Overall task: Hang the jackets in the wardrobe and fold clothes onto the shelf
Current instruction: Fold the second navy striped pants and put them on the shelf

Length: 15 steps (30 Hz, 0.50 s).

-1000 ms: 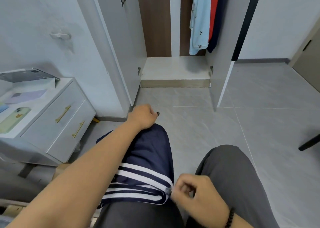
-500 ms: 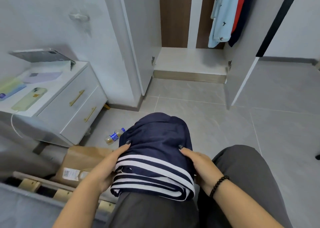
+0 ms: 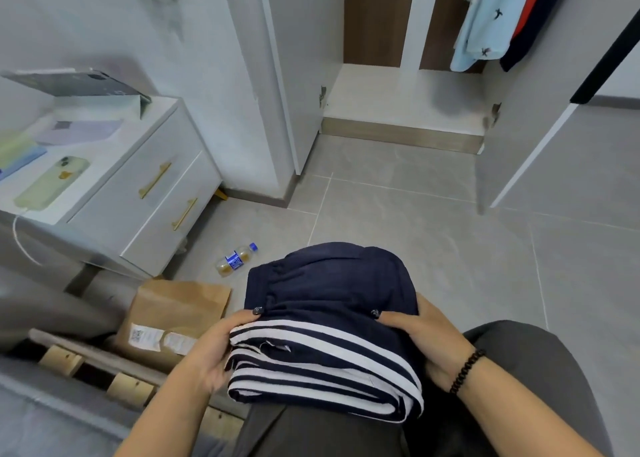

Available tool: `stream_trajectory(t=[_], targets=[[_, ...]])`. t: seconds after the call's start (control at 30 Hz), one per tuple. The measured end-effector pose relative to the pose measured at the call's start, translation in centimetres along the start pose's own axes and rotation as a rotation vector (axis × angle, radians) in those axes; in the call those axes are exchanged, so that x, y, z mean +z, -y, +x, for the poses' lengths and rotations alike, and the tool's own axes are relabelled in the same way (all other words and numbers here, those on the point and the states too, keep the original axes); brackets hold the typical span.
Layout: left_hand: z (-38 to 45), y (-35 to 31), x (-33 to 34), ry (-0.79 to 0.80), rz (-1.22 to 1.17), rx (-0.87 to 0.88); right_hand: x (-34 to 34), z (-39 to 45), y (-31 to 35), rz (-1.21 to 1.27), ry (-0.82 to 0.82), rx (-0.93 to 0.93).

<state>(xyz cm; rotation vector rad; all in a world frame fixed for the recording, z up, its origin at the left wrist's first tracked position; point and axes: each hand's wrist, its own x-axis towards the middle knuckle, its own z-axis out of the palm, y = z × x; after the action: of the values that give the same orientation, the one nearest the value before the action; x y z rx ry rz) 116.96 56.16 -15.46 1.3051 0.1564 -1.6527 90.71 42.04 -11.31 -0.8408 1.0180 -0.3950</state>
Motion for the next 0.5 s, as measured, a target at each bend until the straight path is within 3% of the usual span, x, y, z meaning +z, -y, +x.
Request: stream_trajectory(t=[0.2,0.5], targets=[[3.1,-6.9,5.0,0.005,0.14,0.122,-3.6,6.0,4.5,0.012,-0.007,-0.019],[5.8,-19.3,20.2,0.128,0.336,0.219,-9.1,10.4,18.4,0.029,-0.03,-0.043]])
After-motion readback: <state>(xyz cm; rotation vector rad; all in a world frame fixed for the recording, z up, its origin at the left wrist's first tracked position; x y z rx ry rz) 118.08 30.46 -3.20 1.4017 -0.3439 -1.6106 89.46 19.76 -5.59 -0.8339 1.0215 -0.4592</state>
